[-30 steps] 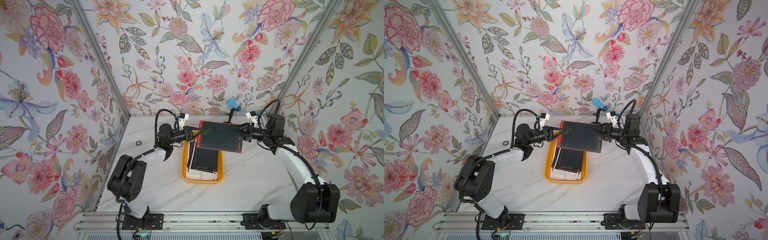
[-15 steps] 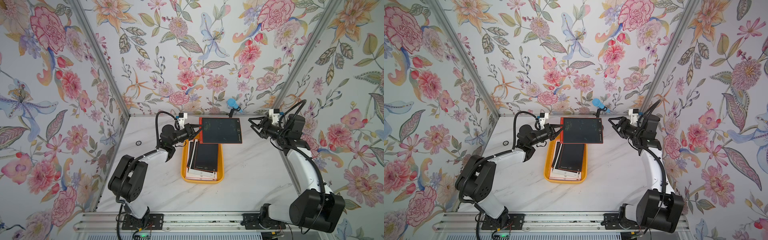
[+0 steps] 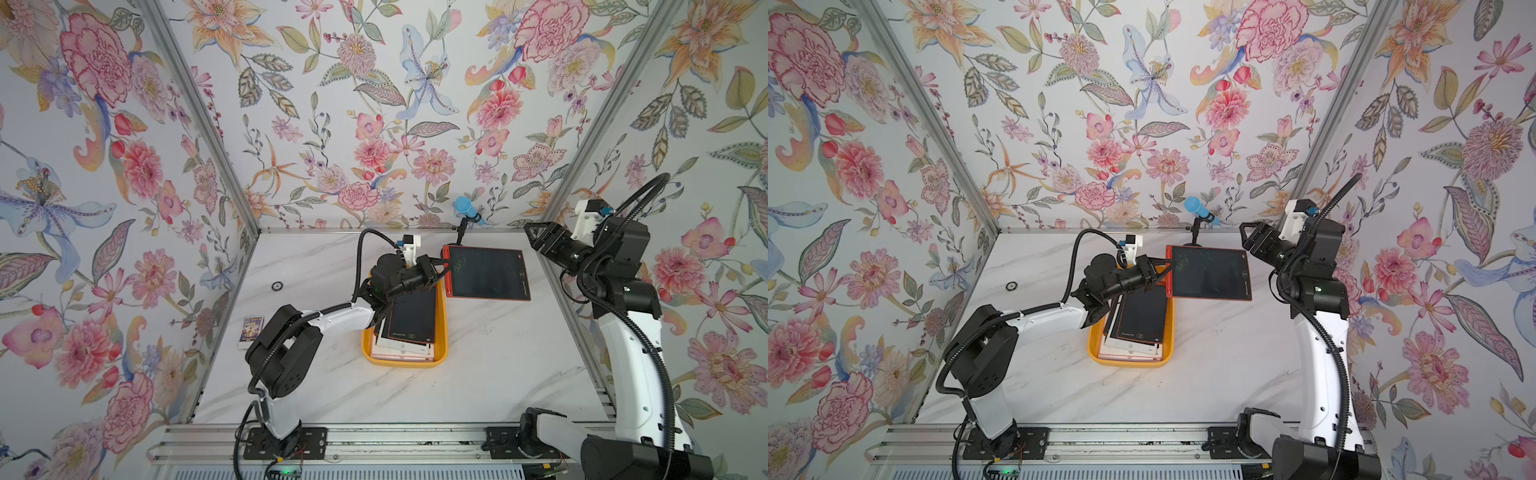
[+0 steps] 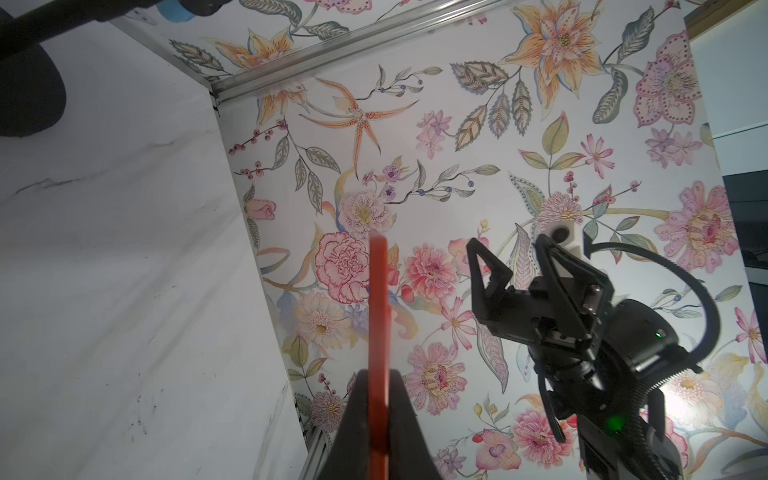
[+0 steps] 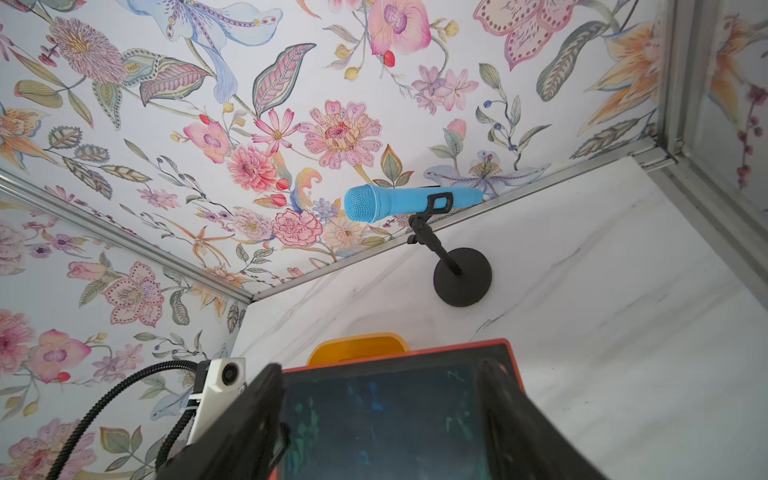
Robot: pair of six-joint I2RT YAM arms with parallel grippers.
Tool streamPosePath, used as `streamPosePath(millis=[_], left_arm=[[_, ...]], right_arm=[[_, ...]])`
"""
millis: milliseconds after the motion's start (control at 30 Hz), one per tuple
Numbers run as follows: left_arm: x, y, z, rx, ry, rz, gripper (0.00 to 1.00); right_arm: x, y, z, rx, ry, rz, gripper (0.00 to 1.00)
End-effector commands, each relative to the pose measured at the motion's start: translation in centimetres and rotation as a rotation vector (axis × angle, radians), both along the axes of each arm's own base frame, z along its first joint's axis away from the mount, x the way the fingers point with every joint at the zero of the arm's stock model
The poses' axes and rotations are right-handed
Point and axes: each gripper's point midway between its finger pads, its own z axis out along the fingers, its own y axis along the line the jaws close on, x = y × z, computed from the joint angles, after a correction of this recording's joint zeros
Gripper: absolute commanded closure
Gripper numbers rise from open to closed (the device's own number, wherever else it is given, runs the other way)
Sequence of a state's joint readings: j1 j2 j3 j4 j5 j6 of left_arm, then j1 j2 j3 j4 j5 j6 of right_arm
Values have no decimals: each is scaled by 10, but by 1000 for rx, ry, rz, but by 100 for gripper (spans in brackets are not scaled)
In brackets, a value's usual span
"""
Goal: Take out the writing tablet from the storage box
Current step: Place the writing tablet at the corner of the board.
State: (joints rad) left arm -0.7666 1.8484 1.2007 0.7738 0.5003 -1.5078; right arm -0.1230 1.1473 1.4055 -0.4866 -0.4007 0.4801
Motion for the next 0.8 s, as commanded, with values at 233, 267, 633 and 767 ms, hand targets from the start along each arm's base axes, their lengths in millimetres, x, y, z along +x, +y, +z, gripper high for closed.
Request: streamPosePath(millis=[233, 267, 633, 767], left_arm=[[-5, -76, -30, 93, 8, 2, 100], [-5, -83, -35, 100, 19, 1, 100], [-12, -118, -72, 132, -2, -37, 100], [-19, -120, -90, 147, 5, -41, 100]], right_arm=[[-31, 32, 40, -139, -118, 29, 17], [-33, 35, 39, -140, -119, 39, 16], [-43, 48, 18, -128, -90, 95, 14], [-51, 50, 8, -123, -89, 105, 14]])
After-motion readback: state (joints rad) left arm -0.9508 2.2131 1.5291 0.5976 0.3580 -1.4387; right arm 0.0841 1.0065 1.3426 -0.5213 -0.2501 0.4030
